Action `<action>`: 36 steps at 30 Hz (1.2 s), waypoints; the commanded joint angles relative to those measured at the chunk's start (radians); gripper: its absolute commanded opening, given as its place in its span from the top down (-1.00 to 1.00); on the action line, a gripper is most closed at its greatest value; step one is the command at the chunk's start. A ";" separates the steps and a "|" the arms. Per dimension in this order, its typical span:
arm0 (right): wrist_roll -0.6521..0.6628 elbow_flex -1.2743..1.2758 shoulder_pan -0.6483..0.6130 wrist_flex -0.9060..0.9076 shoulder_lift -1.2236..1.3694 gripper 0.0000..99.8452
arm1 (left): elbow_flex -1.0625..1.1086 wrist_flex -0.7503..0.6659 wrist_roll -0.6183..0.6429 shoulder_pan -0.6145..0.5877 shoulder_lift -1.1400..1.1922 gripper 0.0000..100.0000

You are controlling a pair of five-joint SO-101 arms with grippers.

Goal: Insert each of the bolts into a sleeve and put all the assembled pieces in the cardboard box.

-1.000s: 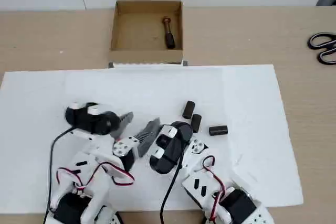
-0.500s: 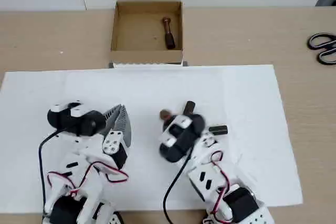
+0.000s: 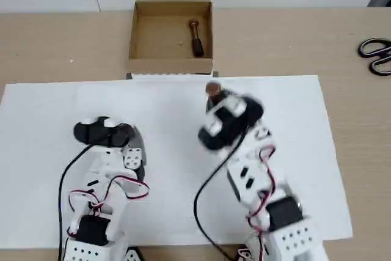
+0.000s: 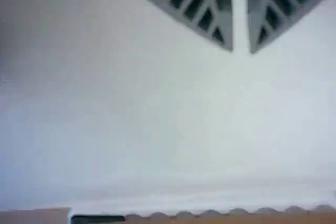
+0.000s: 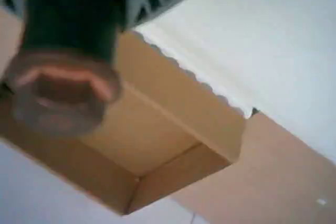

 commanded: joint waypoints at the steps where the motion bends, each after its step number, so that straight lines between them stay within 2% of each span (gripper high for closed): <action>1: -0.066 -0.296 0.036 -0.059 0.308 0.99 | -0.004 -0.025 -0.014 -0.035 -0.006 0.99; 5: -0.069 -0.520 0.038 -0.090 0.624 0.99 | -0.004 -0.002 -0.014 -0.058 -0.002 0.99; 11: -0.061 -0.832 0.054 -0.189 1.046 0.99 | -0.004 0.109 -0.014 -0.057 -0.006 0.99; 17: 0.057 -1.212 0.056 -0.263 1.440 0.99 | -0.004 0.110 -0.014 -0.055 -0.006 0.99; 23: 0.055 -1.585 0.056 -0.289 1.782 0.99 | -0.005 0.110 -0.014 -0.054 -0.005 0.99; 29: 0.055 -1.769 0.021 -0.217 1.971 0.98 | -0.005 0.114 -0.012 -0.054 -0.005 0.99; 34: 0.057 -1.804 -0.010 -0.165 2.031 0.97 | -0.005 0.114 -0.012 -0.054 -0.005 0.99; 36: 0.057 -1.804 -0.013 -0.162 2.046 0.89 | -0.005 0.114 -0.012 -0.054 -0.005 0.99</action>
